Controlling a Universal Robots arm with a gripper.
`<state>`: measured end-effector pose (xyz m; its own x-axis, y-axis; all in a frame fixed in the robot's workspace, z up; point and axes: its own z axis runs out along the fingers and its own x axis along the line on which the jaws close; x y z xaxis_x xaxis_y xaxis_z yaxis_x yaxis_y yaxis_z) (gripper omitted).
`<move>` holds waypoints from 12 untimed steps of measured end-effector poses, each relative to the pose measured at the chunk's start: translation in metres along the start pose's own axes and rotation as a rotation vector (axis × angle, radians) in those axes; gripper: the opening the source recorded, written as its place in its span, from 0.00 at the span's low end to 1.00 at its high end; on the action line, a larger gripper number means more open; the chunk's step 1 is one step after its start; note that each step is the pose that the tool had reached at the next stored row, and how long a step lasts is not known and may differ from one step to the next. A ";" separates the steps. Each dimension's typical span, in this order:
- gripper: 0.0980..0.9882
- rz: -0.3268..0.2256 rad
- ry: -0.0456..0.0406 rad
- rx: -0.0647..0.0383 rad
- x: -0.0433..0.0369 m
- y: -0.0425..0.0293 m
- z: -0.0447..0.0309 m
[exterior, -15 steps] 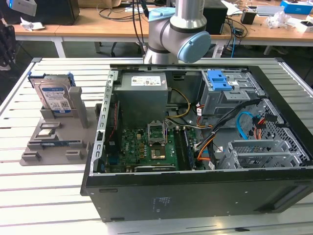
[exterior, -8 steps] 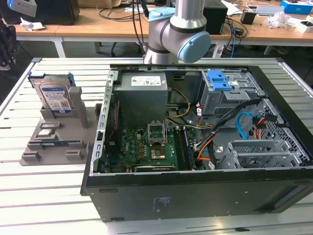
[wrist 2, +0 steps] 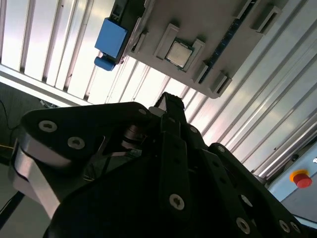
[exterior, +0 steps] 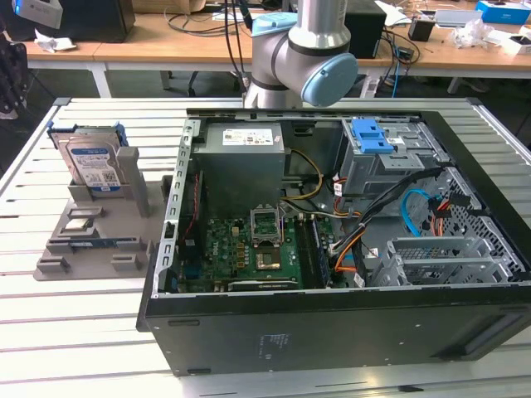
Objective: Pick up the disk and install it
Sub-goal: 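Pick up the disk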
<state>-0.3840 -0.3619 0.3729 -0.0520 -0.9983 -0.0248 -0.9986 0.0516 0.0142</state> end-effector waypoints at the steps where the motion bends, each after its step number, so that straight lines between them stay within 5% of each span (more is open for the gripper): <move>1: 0.02 0.000 0.0000 0.000 0.0000 0.0000 0.0000; 3: 0.08 0.000 0.0000 0.000 0.0000 0.0000 0.0000; 7: 0.36 0.000 0.0000 0.000 0.0000 0.0000 0.0000; 10: 0.43 0.001 0.0003 0.000 -0.0008 0.0001 0.0000; 12: 0.43 0.001 0.0007 0.000 -0.0105 0.0003 0.0002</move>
<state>-0.3837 -0.3515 0.3729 -0.0525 -0.9983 -0.0241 -0.9985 0.0522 0.0142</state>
